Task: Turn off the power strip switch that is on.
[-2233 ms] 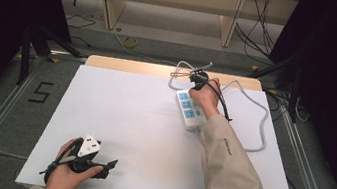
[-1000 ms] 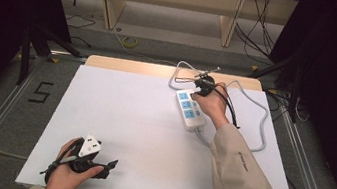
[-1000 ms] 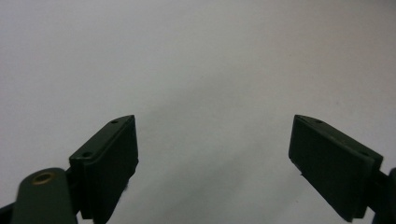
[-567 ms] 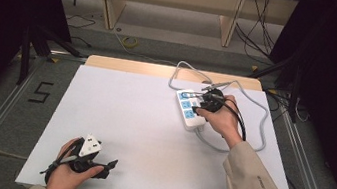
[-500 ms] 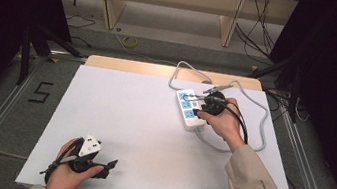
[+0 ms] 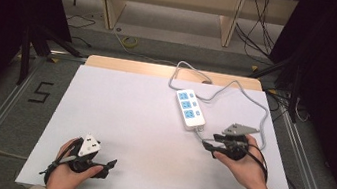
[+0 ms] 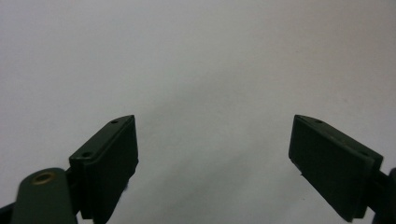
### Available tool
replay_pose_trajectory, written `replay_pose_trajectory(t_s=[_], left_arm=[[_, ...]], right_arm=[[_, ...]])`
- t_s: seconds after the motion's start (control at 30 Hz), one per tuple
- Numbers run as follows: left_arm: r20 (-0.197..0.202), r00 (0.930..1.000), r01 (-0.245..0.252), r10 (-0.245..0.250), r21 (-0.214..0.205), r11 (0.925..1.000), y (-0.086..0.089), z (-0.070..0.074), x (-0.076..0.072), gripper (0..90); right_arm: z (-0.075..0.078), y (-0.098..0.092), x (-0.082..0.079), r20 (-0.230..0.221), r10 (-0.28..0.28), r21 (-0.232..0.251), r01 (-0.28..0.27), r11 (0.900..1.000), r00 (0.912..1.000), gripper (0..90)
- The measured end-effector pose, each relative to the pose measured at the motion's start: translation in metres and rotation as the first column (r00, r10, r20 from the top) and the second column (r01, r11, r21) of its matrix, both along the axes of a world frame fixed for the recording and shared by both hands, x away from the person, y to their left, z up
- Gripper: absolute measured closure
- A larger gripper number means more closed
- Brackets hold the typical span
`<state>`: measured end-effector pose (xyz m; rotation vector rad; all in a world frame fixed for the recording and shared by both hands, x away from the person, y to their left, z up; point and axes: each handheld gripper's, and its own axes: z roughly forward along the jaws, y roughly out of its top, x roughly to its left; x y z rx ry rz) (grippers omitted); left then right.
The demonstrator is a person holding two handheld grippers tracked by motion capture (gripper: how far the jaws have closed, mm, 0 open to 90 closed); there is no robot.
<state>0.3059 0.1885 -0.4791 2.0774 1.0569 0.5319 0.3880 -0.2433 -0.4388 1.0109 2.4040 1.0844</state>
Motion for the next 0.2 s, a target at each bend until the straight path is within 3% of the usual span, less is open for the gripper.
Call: replay_pose_trajectory(t_s=[0.1,0.2], left_arm=[[-0.006,1.0000,-0.001,0.001,0.000,1.0000,-0.001,-0.001,0.001,15.3],[-0.004,1.0000,-0.007,0.007,0.005,1.0000,0.000,-0.001,0.003,15.3]], right_arm=[[-0.010,-0.008,-0.022,0.071,0.005,-0.002,-0.005,1.0000,0.9975,48.6],[-0.015,-0.012,-0.033,0.074,0.009,0.036,-0.012,0.9993,0.9972,47.5]])
